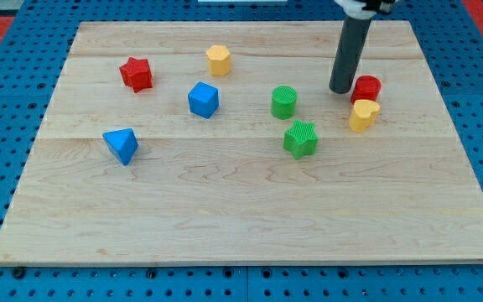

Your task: Slide the yellow heart towards the bottom left

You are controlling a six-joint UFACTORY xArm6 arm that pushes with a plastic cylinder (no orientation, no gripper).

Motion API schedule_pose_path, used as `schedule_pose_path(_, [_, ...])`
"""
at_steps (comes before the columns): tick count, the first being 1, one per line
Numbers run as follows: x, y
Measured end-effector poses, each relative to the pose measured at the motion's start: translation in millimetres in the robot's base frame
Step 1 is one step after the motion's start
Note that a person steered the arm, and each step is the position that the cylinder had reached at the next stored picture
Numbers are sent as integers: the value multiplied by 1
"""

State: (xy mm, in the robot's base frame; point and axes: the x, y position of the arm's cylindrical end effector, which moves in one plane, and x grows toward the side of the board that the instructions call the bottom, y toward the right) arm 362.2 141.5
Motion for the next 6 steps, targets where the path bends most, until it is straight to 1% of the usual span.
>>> schedule_pose_path(1, [46,-5])
schedule_pose_path(2, [103,14])
schedule_pose_path(3, [73,0])
schedule_pose_path(4, [33,-16])
schedule_pose_path(5, [39,24])
schedule_pose_path(6, [85,45])
